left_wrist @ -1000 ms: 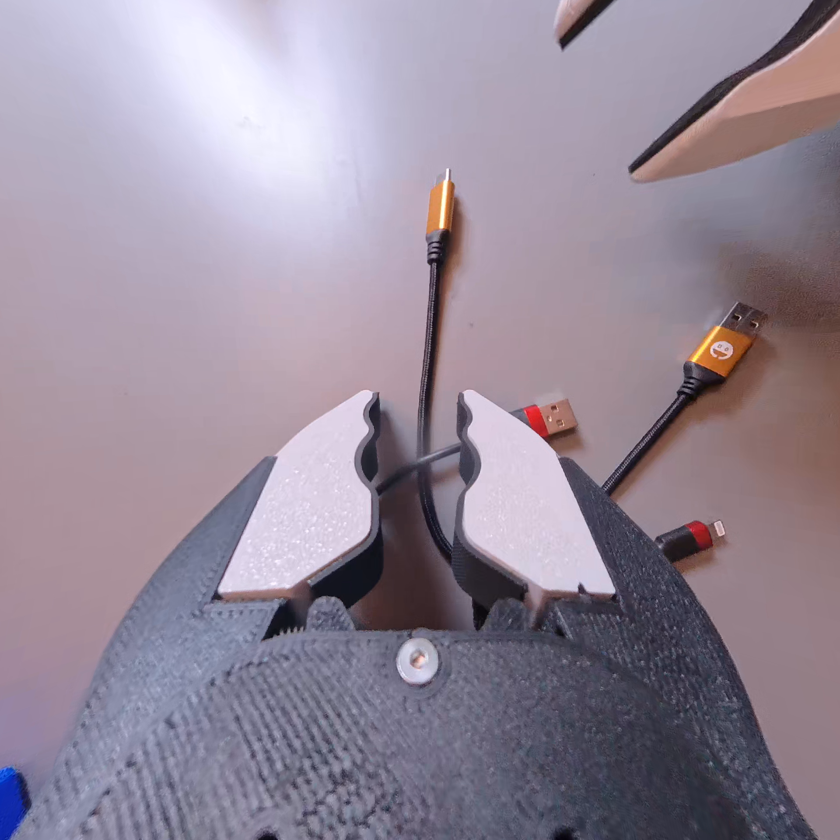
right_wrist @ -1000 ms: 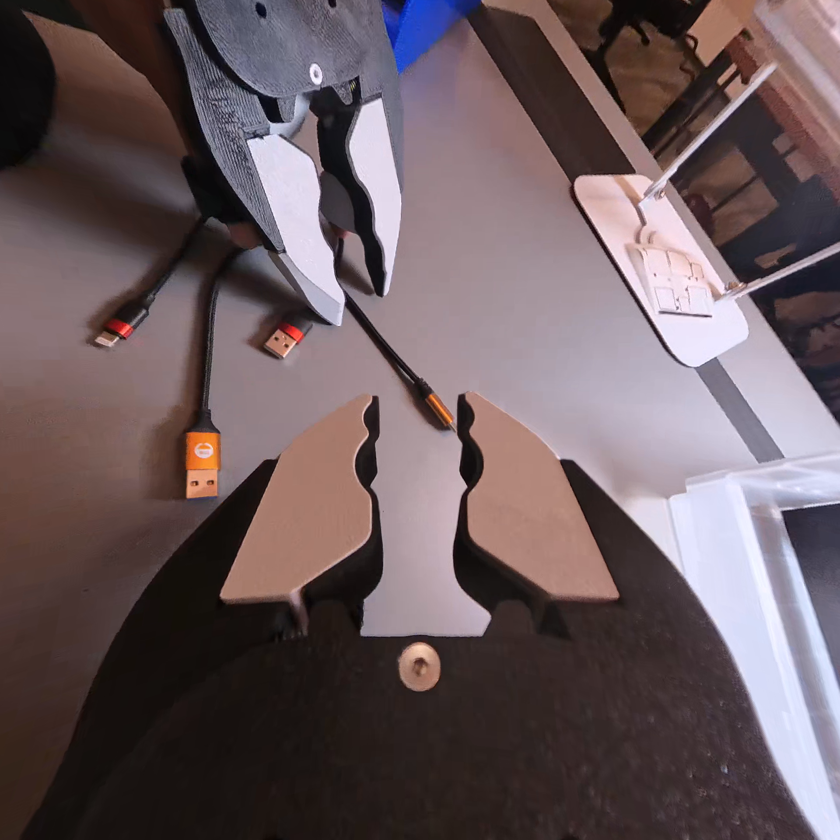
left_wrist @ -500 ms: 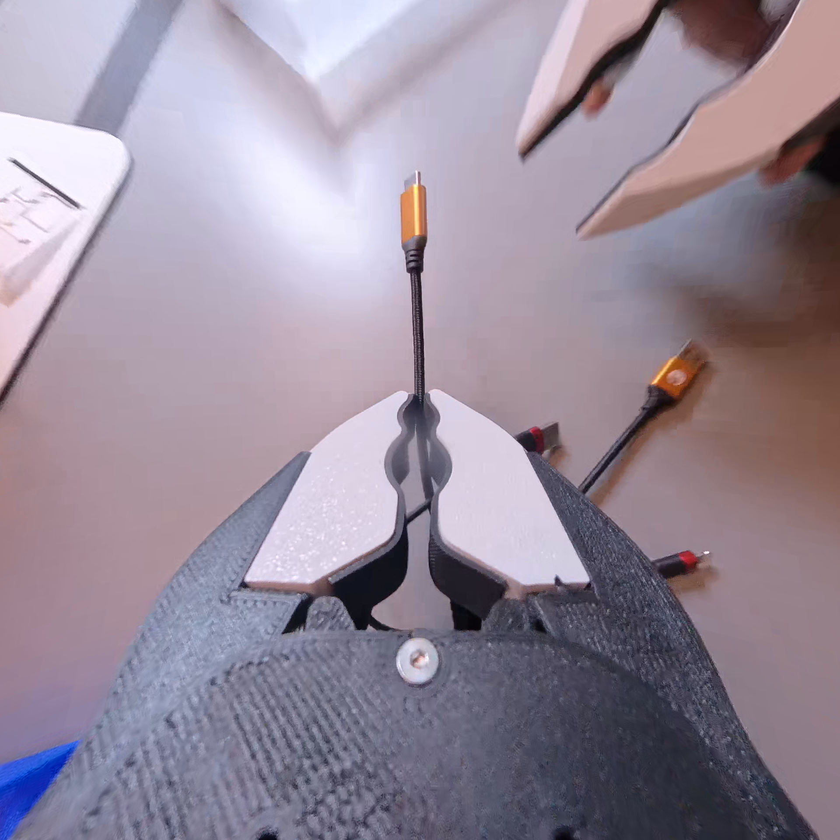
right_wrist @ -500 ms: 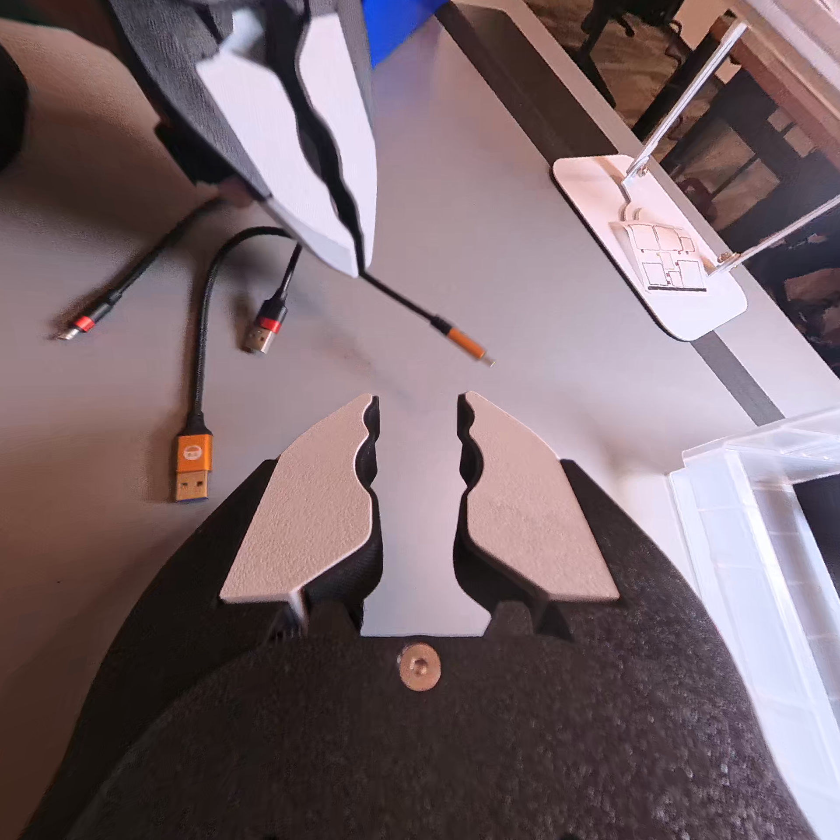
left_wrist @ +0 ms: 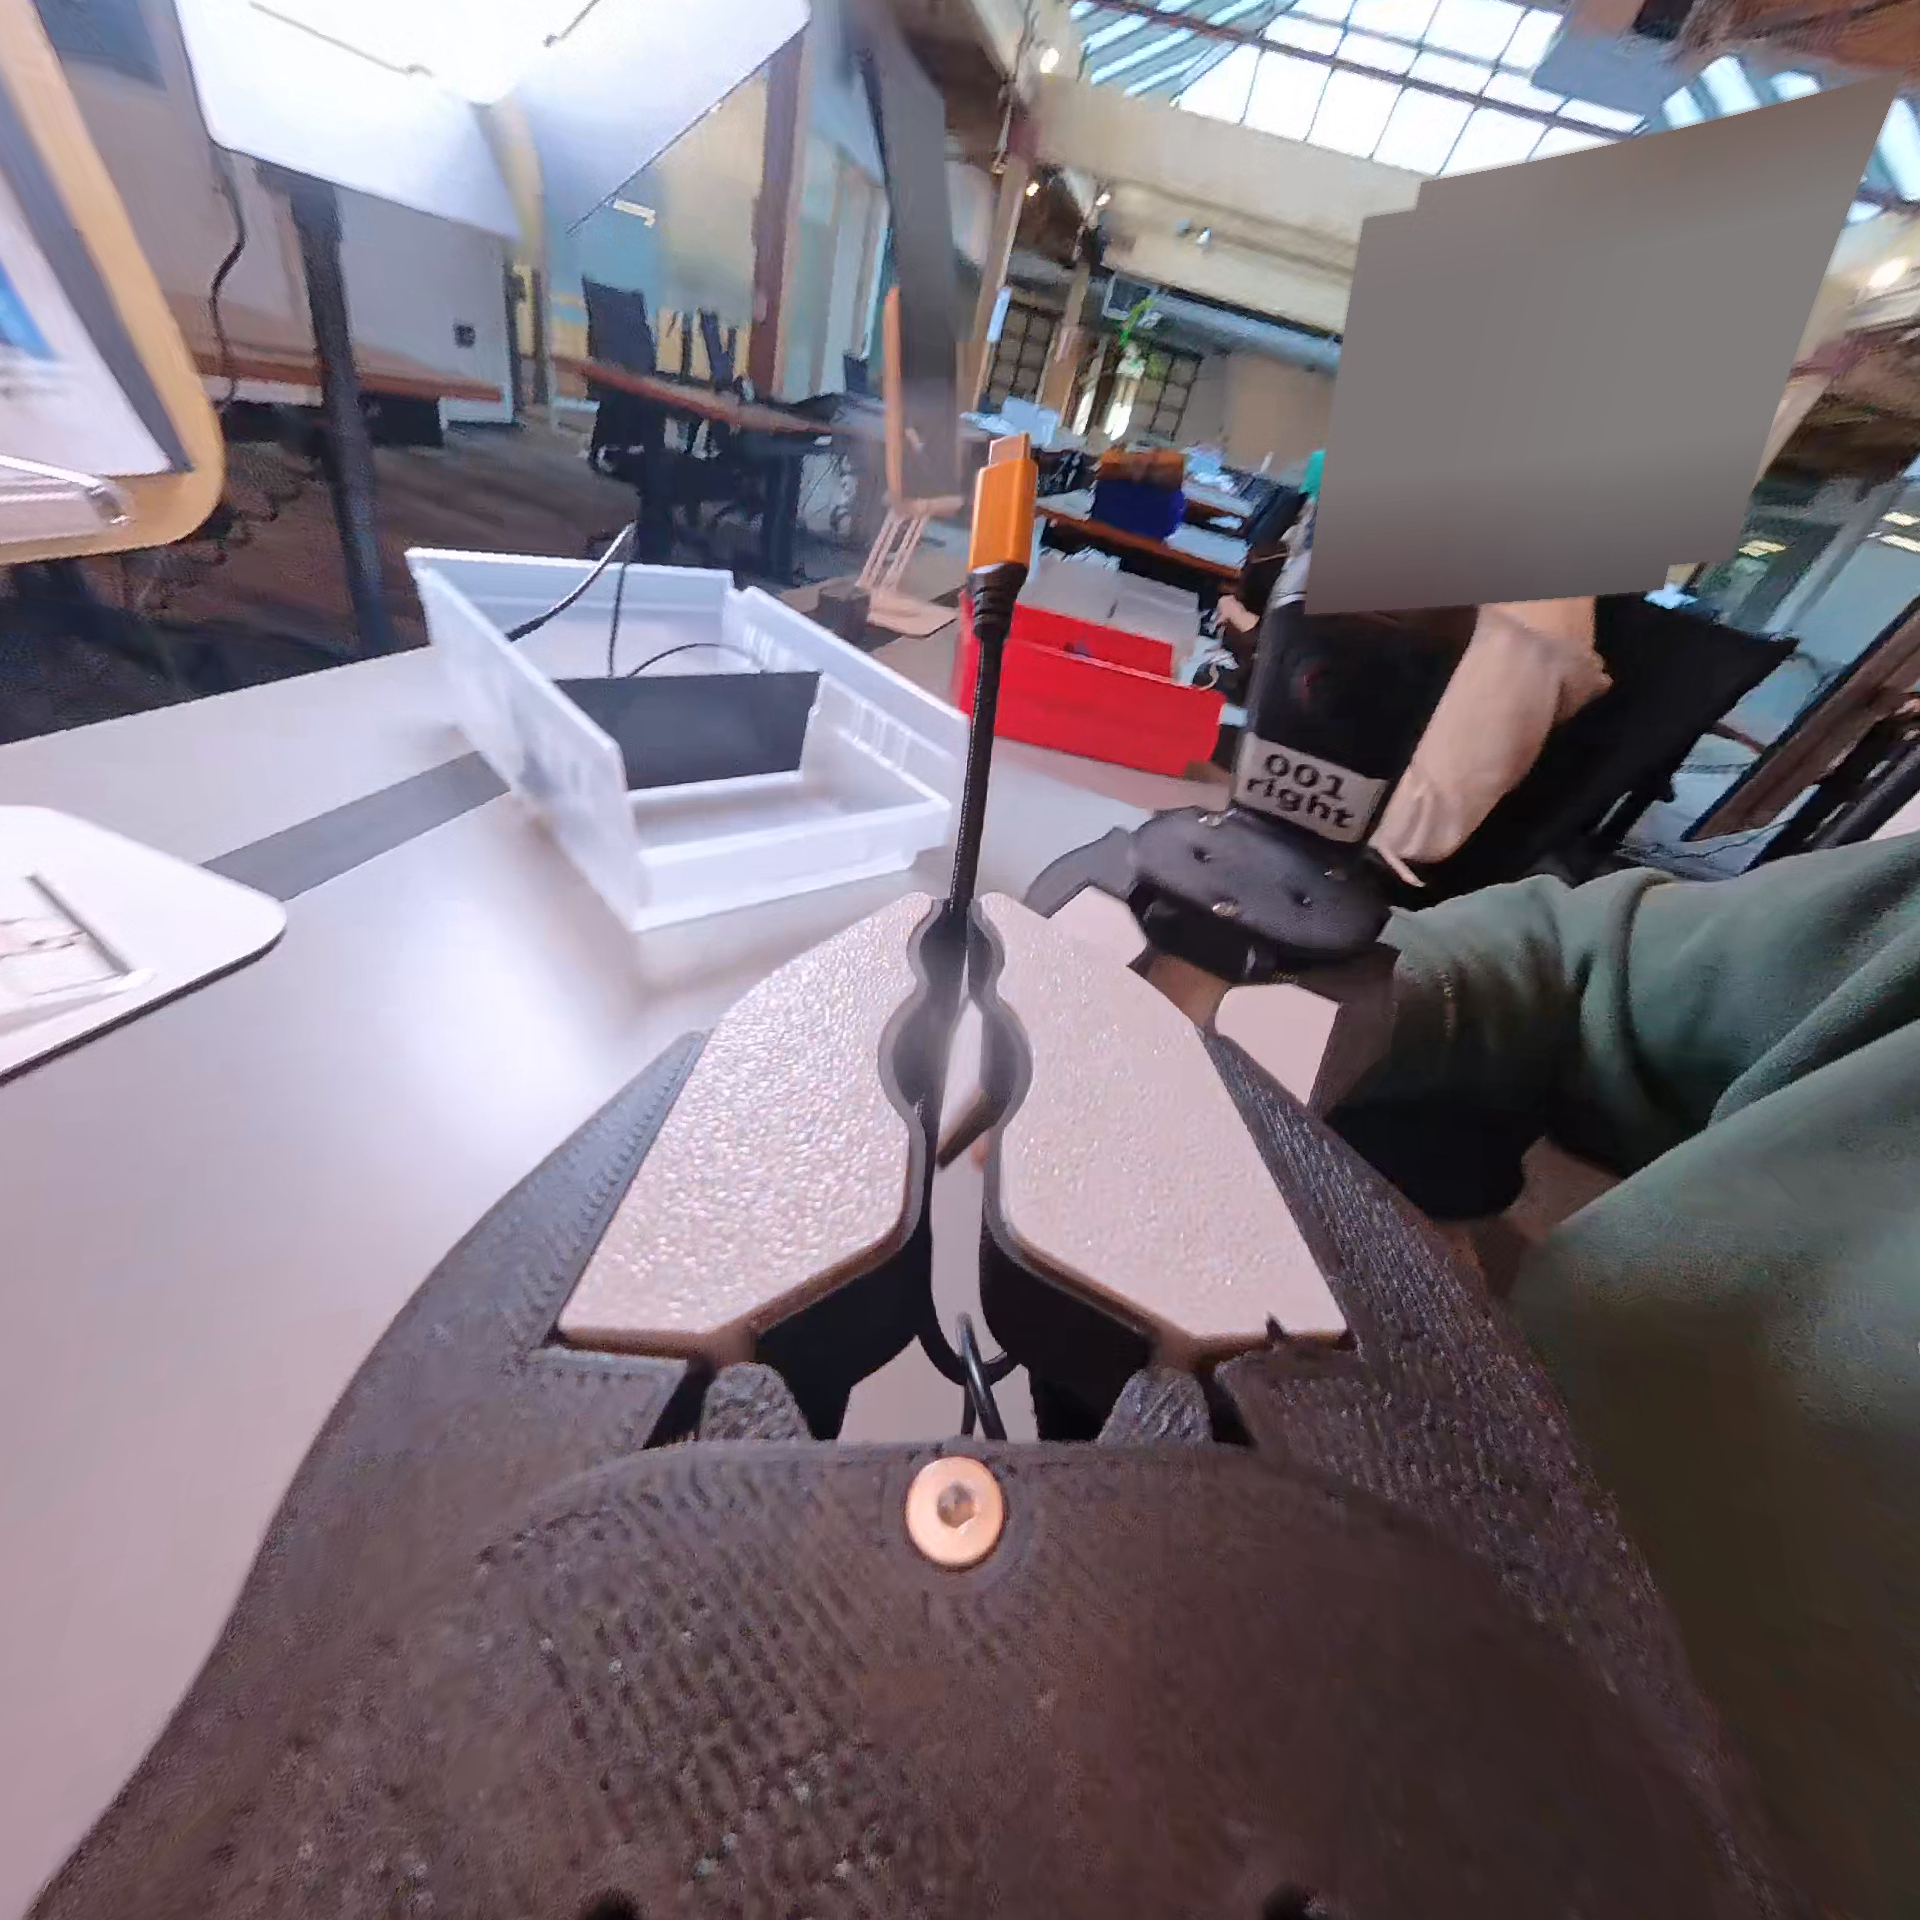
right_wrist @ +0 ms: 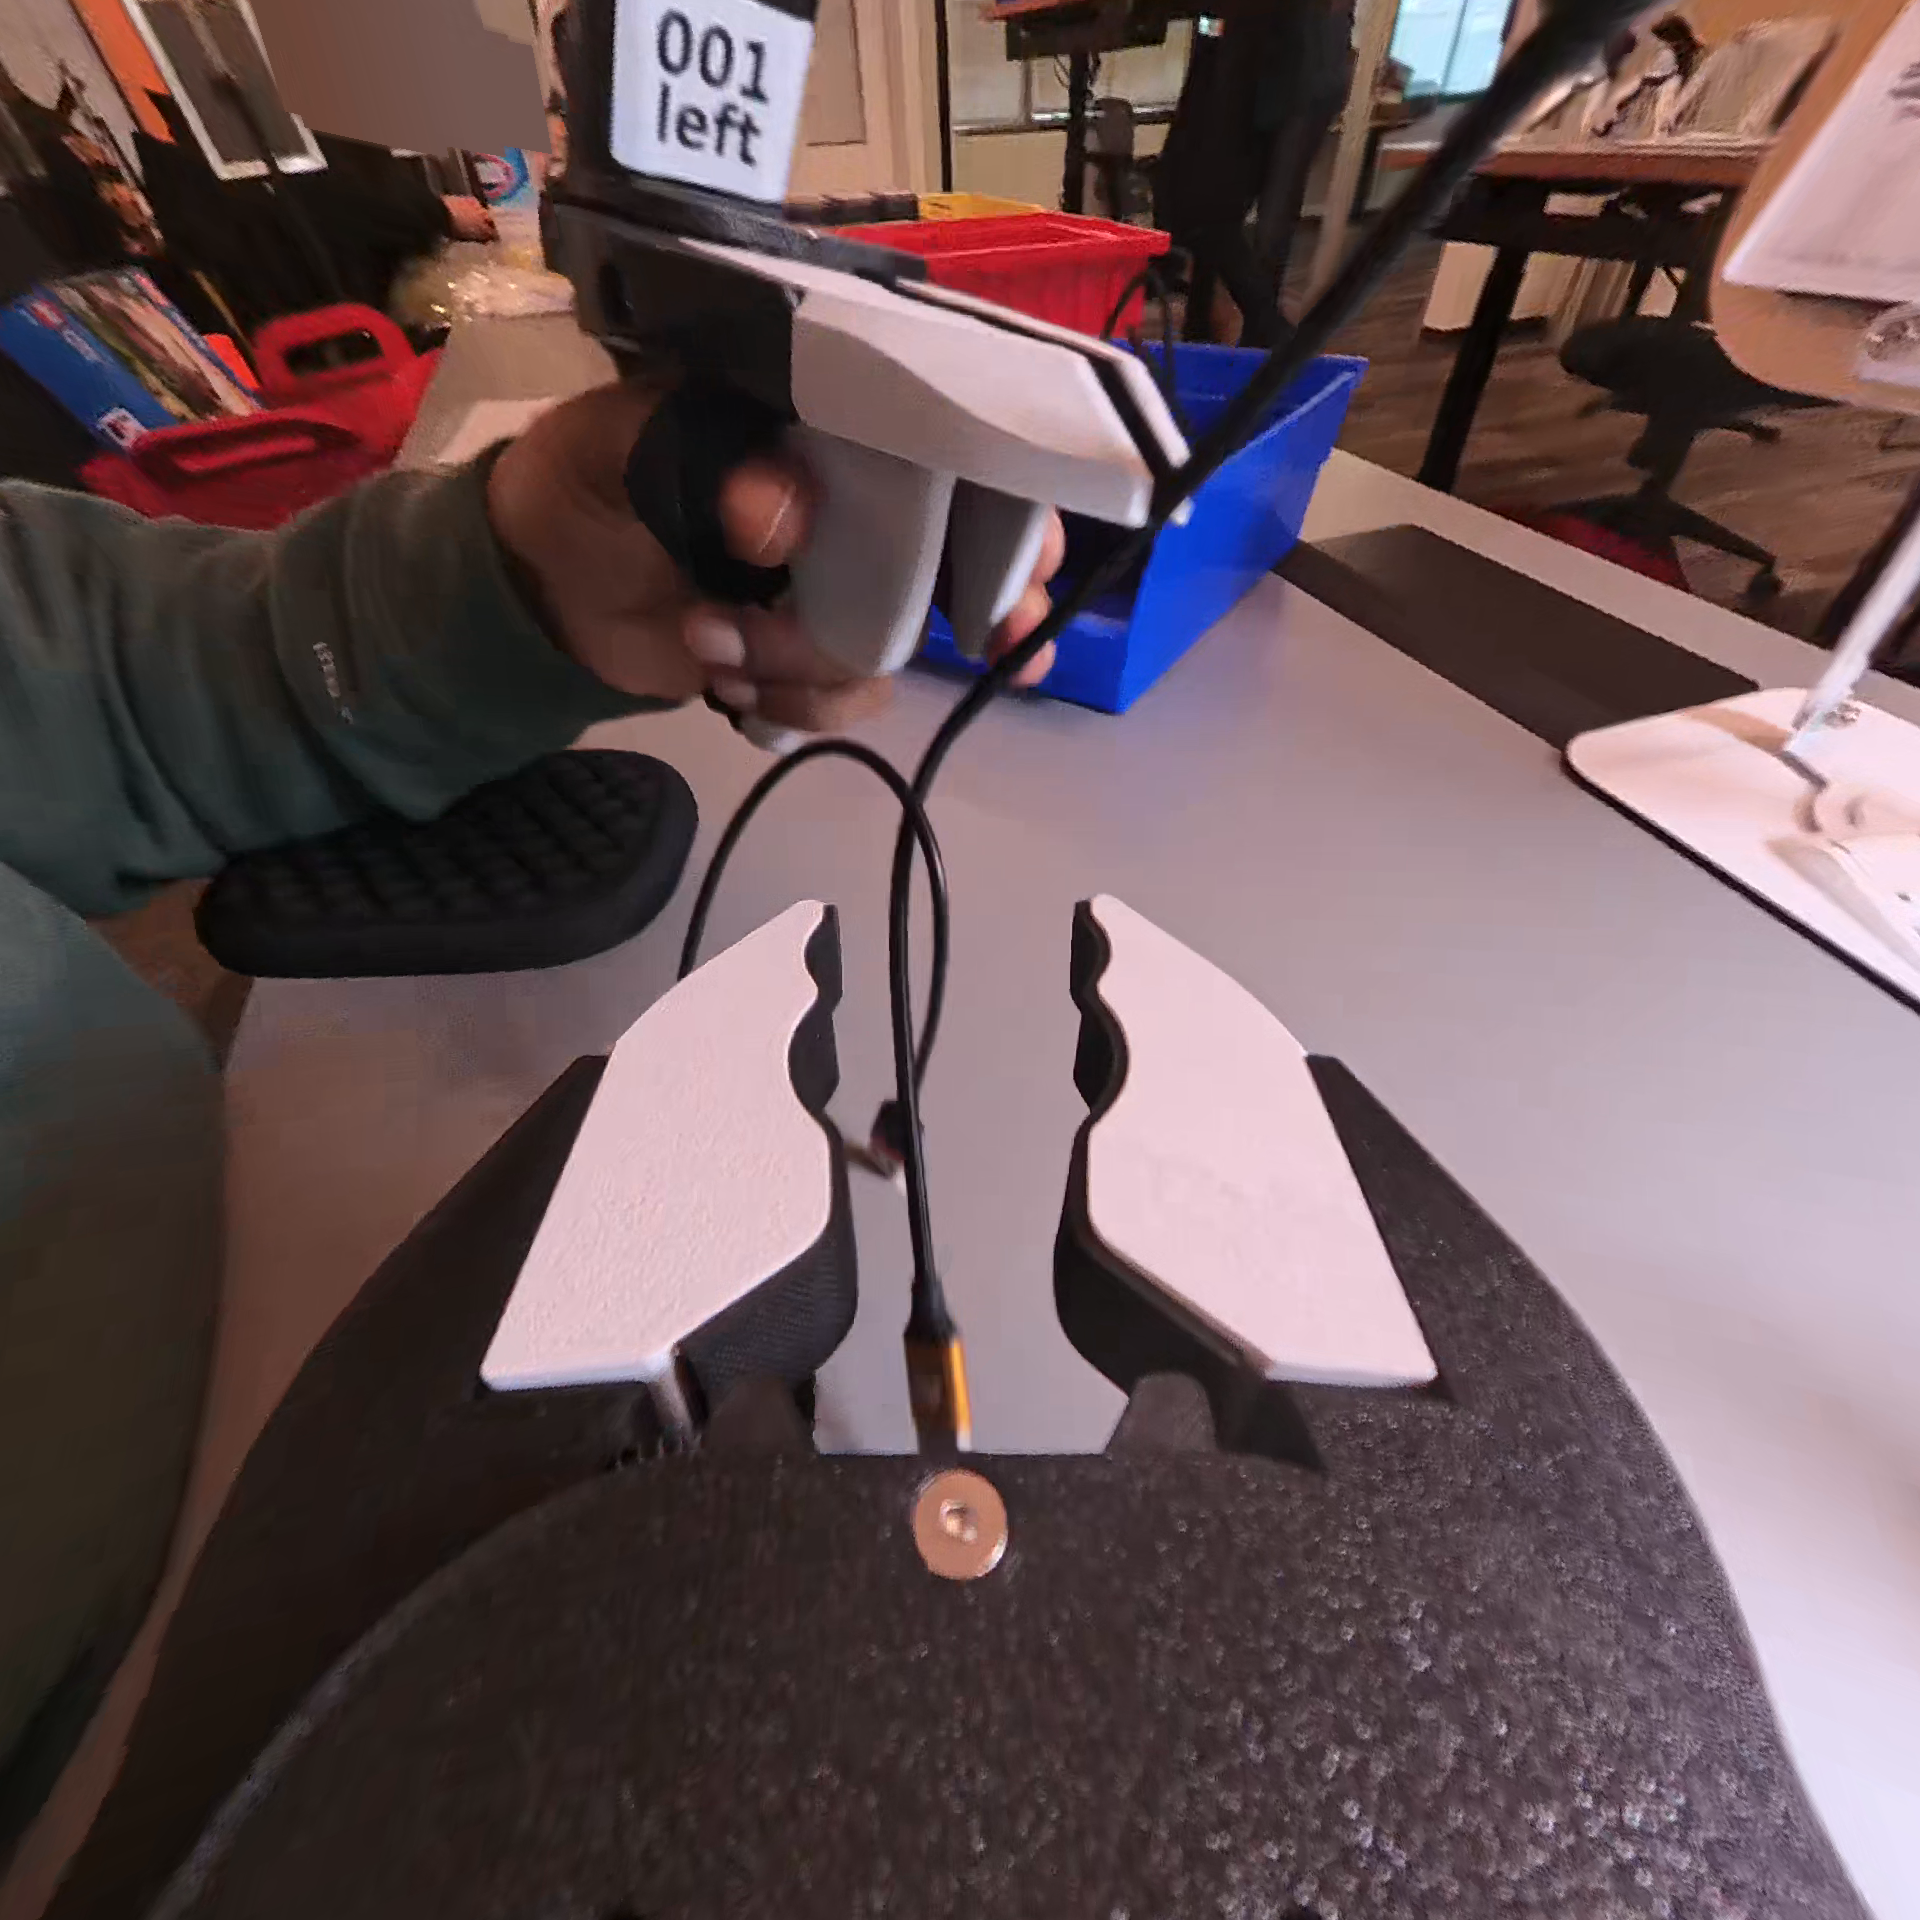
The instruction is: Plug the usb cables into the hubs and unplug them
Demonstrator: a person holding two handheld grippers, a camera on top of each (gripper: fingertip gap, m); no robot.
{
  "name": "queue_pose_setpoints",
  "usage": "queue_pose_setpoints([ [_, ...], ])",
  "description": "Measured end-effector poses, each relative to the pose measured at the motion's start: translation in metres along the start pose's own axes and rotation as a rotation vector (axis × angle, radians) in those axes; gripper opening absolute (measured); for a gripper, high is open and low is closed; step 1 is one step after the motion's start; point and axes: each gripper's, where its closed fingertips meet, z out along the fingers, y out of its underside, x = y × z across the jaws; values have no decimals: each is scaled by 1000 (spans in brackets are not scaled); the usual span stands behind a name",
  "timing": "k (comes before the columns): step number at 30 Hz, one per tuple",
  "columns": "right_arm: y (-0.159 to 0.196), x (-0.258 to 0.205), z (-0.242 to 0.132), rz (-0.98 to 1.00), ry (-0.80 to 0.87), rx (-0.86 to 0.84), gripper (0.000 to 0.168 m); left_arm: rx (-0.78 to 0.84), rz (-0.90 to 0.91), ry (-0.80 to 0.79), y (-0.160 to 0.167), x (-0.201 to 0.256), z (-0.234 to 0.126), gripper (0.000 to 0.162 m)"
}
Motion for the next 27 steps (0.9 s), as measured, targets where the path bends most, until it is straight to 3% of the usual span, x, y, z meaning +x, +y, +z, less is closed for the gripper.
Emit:
queue_pose_setpoints([
  [4, -27, -14, 10, 72, -130, 68, 33, 72, 47, 79, -14, 28, 12, 3],
  [7, -35, -17, 9, 118, -210, 80, 7, 90, 124, 76, -22, 36, 7, 3],
  [9, -37, -16, 7, 90, -209, 83, 4, 118, 118, 76, -28, 38, -1, 3],
  [12, -55, -10, -3, 63, -197, 161, 4, 118, 132, 9, -29, 25, -14, 33],
  [15, -92, 1, -24, 52, -174, 335, 4, 21, 73, 109, -3, 33, -18, 44],
  [17, -110, 6, -35, -1, -138, 419, 3, -111, 46, 175, 31, 45, -9, 52],
  [20, -133, 14, -50, -89, -70, 495, 3, -308, 127, 167, 81, 48, 3, 49],
  [23, -145, 48, -67, -198, 84, 384, 4, -369, 133, 148, 101, 46, 5, 45],
  [27, -128, 146, -95, -509, 448, -92, 5, -388, 140, 102, 108, 37, -3, 42],
])
